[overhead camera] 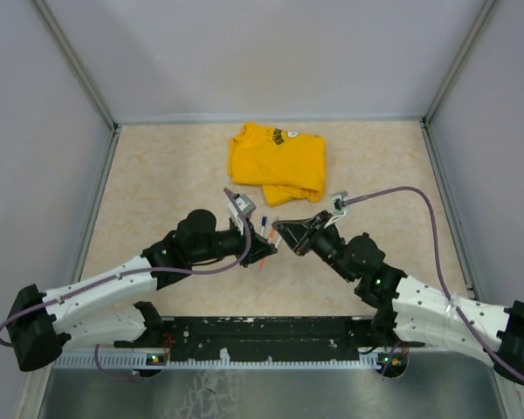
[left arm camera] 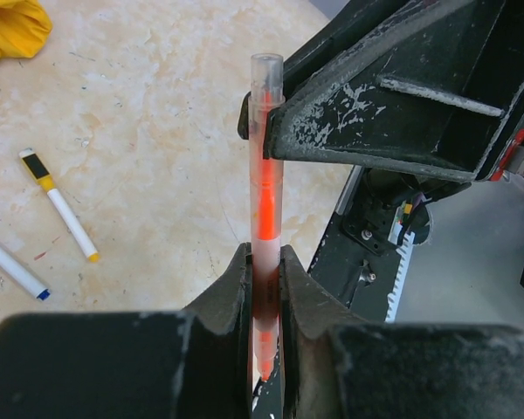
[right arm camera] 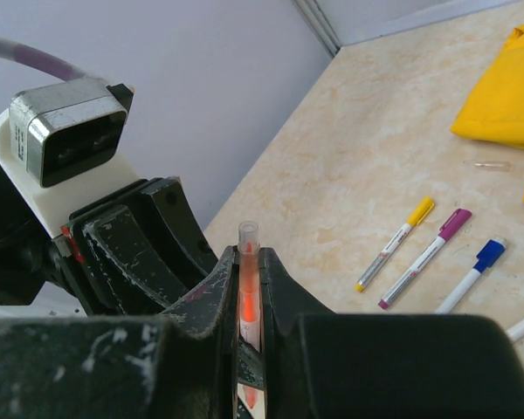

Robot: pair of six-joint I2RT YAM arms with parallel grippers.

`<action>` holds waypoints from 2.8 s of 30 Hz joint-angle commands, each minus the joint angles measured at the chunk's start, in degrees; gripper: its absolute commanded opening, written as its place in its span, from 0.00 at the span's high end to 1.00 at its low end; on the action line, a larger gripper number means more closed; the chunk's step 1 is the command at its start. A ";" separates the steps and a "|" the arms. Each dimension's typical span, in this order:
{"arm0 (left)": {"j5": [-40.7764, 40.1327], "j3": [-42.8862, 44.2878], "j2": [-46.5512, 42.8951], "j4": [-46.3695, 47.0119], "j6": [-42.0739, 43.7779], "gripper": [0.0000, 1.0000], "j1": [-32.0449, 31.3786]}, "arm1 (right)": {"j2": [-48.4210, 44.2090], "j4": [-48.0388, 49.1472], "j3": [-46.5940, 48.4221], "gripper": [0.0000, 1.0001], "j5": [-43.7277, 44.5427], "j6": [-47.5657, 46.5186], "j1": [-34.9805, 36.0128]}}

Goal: Insert the pens into the pen caps
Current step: Insert the pen cap onto the pen, then press the pen cap onto the pen.

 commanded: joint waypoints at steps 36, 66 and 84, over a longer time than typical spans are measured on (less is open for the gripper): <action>-2.42 0.70 -1.37 5.57 -1.08 1.00 0.00 | -3.33 -31.87 18.92 0.37 -2.91 -4.42 -12.92; -1.45 1.69 -1.10 4.62 -0.99 1.00 -0.01 | 8.32 -17.98 24.19 0.55 -26.35 -1.06 -15.72; -1.31 1.54 -0.70 5.04 -1.13 1.00 0.00 | 8.08 -18.32 22.04 0.65 -26.79 -1.52 -15.30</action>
